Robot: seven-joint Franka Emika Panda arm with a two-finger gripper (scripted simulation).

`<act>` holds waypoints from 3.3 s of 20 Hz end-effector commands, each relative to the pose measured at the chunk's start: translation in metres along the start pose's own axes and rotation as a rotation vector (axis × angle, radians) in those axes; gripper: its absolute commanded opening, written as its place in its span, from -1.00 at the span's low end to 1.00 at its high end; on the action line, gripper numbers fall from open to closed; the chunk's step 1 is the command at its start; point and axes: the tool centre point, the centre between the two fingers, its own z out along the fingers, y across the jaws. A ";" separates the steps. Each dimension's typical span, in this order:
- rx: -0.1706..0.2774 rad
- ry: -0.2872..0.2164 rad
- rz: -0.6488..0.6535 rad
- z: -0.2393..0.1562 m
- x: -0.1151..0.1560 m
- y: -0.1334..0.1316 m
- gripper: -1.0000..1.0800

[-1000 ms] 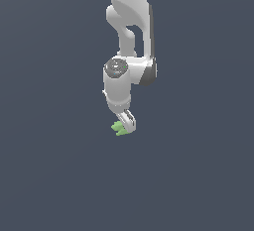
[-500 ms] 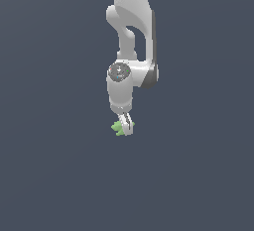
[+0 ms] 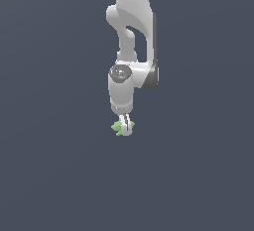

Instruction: Pick up the object and move it to a goal position.

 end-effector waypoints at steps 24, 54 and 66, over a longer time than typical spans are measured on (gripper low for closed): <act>0.000 0.000 0.008 0.051 0.000 0.000 -1.00; 0.000 0.002 0.008 -0.051 0.072 -0.059 -1.00; 0.000 0.001 0.007 -0.101 0.108 -0.092 -1.00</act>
